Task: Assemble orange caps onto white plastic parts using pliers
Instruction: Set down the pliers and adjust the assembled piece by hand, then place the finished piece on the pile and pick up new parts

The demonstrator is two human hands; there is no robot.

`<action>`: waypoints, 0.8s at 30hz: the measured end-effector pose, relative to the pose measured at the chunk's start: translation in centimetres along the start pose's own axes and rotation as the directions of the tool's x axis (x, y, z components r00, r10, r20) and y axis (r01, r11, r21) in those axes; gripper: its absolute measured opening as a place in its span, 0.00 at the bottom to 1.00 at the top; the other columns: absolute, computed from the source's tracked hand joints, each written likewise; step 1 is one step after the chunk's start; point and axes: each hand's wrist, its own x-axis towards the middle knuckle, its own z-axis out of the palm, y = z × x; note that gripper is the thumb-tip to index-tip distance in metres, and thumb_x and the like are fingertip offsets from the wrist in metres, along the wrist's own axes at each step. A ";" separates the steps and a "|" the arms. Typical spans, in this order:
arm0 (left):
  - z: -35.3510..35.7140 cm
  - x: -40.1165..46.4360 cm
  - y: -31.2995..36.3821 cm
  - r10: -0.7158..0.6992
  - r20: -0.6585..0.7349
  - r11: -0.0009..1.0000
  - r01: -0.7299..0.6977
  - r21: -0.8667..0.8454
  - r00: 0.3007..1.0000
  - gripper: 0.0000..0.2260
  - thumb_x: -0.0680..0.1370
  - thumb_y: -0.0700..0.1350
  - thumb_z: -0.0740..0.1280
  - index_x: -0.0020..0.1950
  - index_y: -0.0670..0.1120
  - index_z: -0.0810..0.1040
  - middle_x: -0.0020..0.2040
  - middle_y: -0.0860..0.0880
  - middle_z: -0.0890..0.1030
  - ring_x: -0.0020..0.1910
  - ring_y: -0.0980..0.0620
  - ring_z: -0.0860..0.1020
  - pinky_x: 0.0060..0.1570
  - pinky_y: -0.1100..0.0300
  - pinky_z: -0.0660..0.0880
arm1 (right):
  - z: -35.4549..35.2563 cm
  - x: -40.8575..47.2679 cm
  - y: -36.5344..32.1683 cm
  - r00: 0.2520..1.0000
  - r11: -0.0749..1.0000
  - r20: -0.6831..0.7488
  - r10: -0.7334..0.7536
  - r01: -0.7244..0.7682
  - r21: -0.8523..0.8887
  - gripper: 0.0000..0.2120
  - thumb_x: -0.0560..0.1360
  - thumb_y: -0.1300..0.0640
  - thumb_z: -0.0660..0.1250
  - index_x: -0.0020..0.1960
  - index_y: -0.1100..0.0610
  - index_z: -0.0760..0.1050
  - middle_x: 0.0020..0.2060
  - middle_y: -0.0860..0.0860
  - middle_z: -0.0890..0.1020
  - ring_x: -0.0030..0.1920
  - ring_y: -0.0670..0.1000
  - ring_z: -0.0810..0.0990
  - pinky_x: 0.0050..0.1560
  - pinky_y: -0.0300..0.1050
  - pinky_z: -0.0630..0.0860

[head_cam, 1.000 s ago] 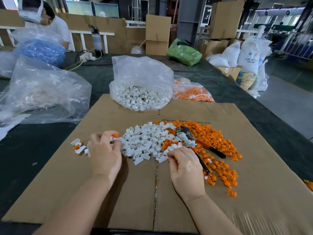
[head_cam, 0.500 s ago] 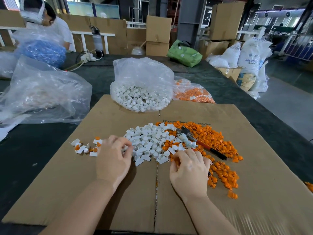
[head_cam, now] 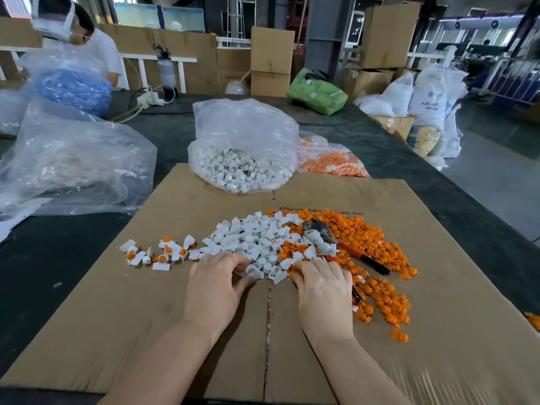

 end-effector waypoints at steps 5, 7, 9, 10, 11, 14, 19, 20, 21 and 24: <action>0.3 0.1 0.7 0.009 -0.034 0.995 -0.012 -0.104 0.999 0.06 0.72 0.43 0.73 0.47 0.49 0.80 0.42 0.57 0.73 0.47 0.53 0.72 0.45 0.64 0.65 | -0.4 0.3 -0.2 1.000 0.994 0.000 0.009 -0.009 0.106 0.07 0.68 0.60 0.75 0.39 0.59 0.77 0.35 0.52 0.78 0.36 0.55 0.76 0.36 0.51 0.75; 0.2 -0.1 1.2 0.006 -0.055 0.981 -0.016 -0.195 0.998 0.07 0.74 0.41 0.71 0.47 0.52 0.77 0.42 0.59 0.75 0.45 0.56 0.75 0.43 0.69 0.67 | -0.6 0.4 -0.3 1.000 0.989 -0.010 0.002 -0.001 0.149 0.08 0.69 0.60 0.74 0.39 0.60 0.76 0.35 0.52 0.78 0.36 0.55 0.75 0.37 0.51 0.76; 0.2 -0.3 2.0 0.012 -0.009 0.944 -0.014 -0.331 1.000 0.08 0.75 0.42 0.69 0.48 0.55 0.75 0.42 0.61 0.77 0.44 0.63 0.76 0.43 0.75 0.69 | -0.8 0.4 -0.5 1.000 0.985 -0.023 -0.012 0.016 0.172 0.09 0.69 0.60 0.74 0.38 0.60 0.74 0.33 0.52 0.78 0.34 0.54 0.75 0.36 0.50 0.76; 0.3 -0.4 2.5 0.032 0.030 0.930 -0.019 -0.368 0.999 0.07 0.76 0.43 0.68 0.49 0.55 0.76 0.43 0.62 0.77 0.44 0.64 0.76 0.44 0.77 0.68 | -0.9 0.4 -0.6 1.000 0.983 -0.023 -0.019 0.023 0.182 0.09 0.69 0.60 0.75 0.38 0.61 0.74 0.32 0.52 0.78 0.33 0.54 0.76 0.34 0.49 0.76; 0.5 -0.5 3.0 0.046 0.069 0.921 -0.016 -0.390 0.997 0.07 0.77 0.43 0.67 0.51 0.55 0.77 0.44 0.62 0.77 0.44 0.64 0.76 0.45 0.77 0.68 | -1.0 0.4 -0.6 1.000 0.980 -0.016 -0.018 0.021 0.197 0.10 0.69 0.60 0.75 0.38 0.61 0.74 0.32 0.51 0.78 0.33 0.53 0.76 0.33 0.48 0.76; 1.1 -0.5 3.7 -0.016 0.166 0.850 0.101 -0.517 0.986 0.08 0.78 0.43 0.66 0.50 0.57 0.78 0.42 0.57 0.78 0.38 0.60 0.79 0.42 0.74 0.72 | -1.2 0.3 -0.5 1.000 0.962 -0.002 0.014 -0.013 0.272 0.09 0.69 0.59 0.75 0.38 0.62 0.75 0.32 0.52 0.78 0.32 0.53 0.77 0.29 0.47 0.75; 1.7 -0.3 3.6 -0.102 0.230 0.780 0.222 -0.585 0.968 0.10 0.74 0.39 0.70 0.49 0.53 0.78 0.37 0.51 0.78 0.36 0.55 0.79 0.39 0.69 0.73 | -1.1 0.4 -0.3 1.000 0.934 -0.008 -0.010 0.012 0.358 0.05 0.68 0.66 0.74 0.44 0.64 0.81 0.36 0.54 0.79 0.36 0.54 0.79 0.37 0.43 0.75; 1.7 -0.2 3.5 -0.113 0.225 0.778 0.227 -0.586 0.968 0.11 0.73 0.39 0.71 0.47 0.54 0.77 0.37 0.51 0.78 0.36 0.57 0.77 0.38 0.70 0.72 | -1.0 0.4 -0.3 1.000 0.935 -0.011 -0.027 0.029 0.352 0.08 0.68 0.68 0.73 0.47 0.64 0.82 0.36 0.55 0.79 0.37 0.54 0.80 0.39 0.42 0.76; 1.6 -0.2 3.4 -0.117 0.222 0.774 0.229 -0.590 0.968 0.11 0.73 0.38 0.72 0.46 0.54 0.76 0.37 0.52 0.77 0.35 0.60 0.76 0.38 0.72 0.71 | -1.0 0.4 -0.3 0.999 0.938 -0.010 -0.044 0.045 0.343 0.10 0.68 0.70 0.73 0.49 0.64 0.82 0.37 0.55 0.79 0.37 0.55 0.80 0.39 0.43 0.78; 1.6 -0.3 3.4 -0.113 0.212 0.761 0.222 -0.610 0.971 0.10 0.73 0.39 0.71 0.46 0.53 0.76 0.38 0.53 0.77 0.34 0.64 0.74 0.38 0.74 0.70 | -0.9 0.5 -0.1 0.997 0.940 0.000 -0.074 0.070 0.333 0.14 0.69 0.72 0.71 0.53 0.64 0.81 0.38 0.55 0.79 0.39 0.55 0.79 0.40 0.47 0.79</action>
